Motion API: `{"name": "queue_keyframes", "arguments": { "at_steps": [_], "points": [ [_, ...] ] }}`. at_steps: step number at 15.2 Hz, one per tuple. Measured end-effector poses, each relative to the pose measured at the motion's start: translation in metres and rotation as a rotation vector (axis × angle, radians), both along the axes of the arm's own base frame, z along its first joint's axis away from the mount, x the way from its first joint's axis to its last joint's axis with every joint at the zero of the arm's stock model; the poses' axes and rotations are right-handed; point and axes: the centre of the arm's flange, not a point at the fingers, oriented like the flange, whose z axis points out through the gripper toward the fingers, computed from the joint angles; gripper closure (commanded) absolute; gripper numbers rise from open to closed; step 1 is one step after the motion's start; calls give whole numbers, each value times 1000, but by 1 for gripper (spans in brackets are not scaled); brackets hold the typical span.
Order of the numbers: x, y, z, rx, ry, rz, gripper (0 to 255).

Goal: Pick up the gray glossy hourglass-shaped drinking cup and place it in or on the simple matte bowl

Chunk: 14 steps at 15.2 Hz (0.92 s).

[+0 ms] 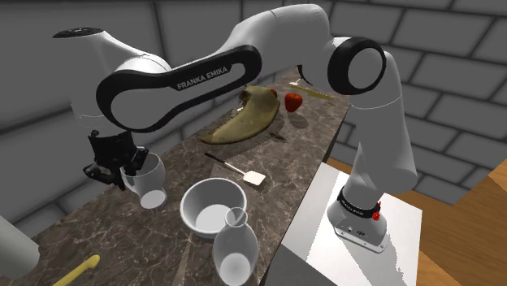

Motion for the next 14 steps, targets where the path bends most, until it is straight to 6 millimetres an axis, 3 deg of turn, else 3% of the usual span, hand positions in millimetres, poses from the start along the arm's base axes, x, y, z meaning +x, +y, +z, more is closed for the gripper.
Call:
{"name": "queue_keyframes", "arguments": {
  "at_steps": [14],
  "points": [
    [-1, 1, 74, 0, 0, 0, 255]
  ]
}}
